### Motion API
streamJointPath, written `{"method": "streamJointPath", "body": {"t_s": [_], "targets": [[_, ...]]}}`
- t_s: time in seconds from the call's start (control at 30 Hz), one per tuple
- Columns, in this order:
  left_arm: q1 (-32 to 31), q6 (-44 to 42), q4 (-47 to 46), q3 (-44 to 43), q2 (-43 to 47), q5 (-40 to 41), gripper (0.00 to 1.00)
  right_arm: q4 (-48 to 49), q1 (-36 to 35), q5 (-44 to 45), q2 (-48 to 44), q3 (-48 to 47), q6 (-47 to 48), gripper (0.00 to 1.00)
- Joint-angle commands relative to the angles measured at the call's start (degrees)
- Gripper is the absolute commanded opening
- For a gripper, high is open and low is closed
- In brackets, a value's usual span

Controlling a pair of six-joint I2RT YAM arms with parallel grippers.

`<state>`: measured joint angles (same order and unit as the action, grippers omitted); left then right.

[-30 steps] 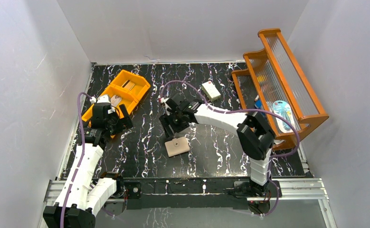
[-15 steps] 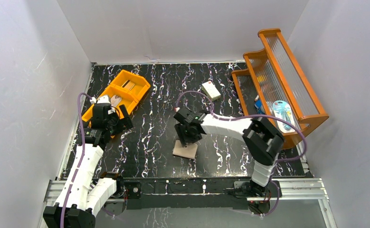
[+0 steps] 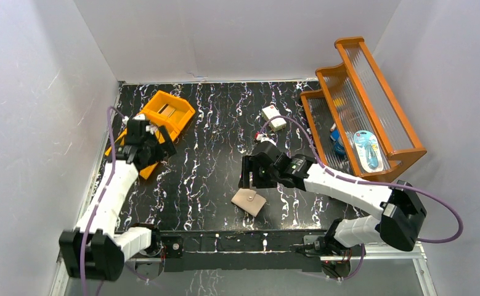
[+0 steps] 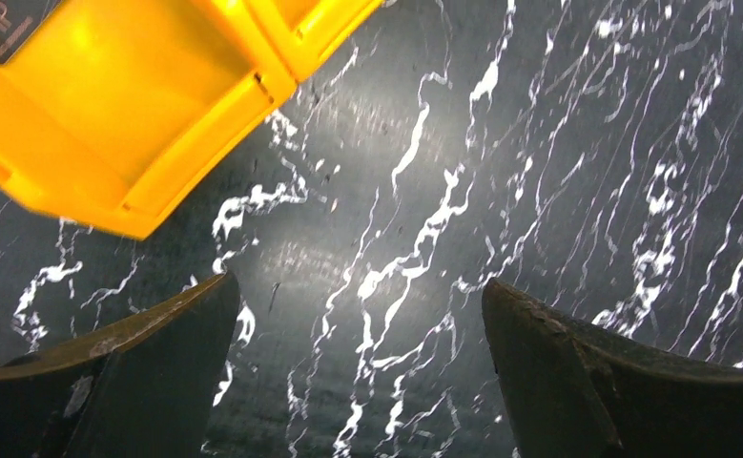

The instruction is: Take the credit cards out of the card holder

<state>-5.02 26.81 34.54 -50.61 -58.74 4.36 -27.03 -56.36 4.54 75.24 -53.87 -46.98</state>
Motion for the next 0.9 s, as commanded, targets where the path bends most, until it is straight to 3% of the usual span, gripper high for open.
{"method": "streamJointPath", "body": {"t_s": [0.0, 0.43, 0.87], "targets": [[0.3, 5.2, 2.0, -9.7, -11.1, 3.5, 0.98, -3.9, 0.1, 6.1, -2.4, -3.0, 0.3, 0.77], [0.5, 14.6, 4.2, -35.8, -42.3, 11.7, 0.95, -4.8, 0.2, 6.1, -8.2, -0.7, -1.2, 0.78], [1.3, 18.1, 9.2, -50.4, -59.3, 18.5, 0.92, -7.4, 0.4, 8.1, -7.2, -1.8, 0.9, 0.8]]}}
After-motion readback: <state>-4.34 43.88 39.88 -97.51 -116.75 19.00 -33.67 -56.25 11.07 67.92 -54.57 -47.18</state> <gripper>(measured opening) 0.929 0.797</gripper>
